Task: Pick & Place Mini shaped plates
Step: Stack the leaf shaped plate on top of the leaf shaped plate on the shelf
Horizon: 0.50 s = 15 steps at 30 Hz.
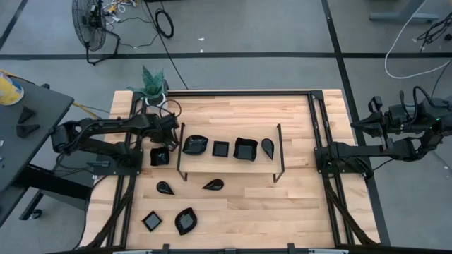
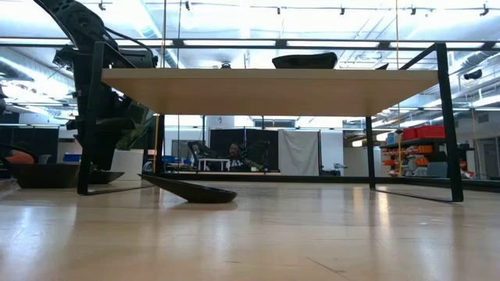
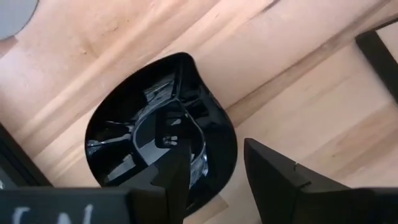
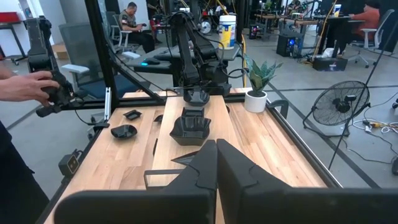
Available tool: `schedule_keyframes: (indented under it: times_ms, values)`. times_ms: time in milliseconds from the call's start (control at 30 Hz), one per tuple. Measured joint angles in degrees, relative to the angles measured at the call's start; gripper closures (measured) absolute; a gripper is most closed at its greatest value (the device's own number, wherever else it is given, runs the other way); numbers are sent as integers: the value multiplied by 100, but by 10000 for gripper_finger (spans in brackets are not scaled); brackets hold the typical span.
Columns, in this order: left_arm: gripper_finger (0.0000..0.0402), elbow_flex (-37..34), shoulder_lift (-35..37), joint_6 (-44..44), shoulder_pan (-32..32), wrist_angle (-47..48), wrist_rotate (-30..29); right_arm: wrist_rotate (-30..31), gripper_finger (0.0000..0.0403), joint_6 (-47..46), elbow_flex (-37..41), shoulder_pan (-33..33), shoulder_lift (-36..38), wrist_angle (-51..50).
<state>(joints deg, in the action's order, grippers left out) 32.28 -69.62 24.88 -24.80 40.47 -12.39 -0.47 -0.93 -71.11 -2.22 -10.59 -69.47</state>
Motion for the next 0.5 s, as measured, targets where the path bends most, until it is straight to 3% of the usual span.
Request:
schedule_keyframes:
  times_ms: [333,500]
  values:
    - [252,5,-236,33,107,-97,1,0,396,-1,0,1,0,1]
    - [284,5,-238,25,105,-95,16,0,396,0,0,2,0,0]
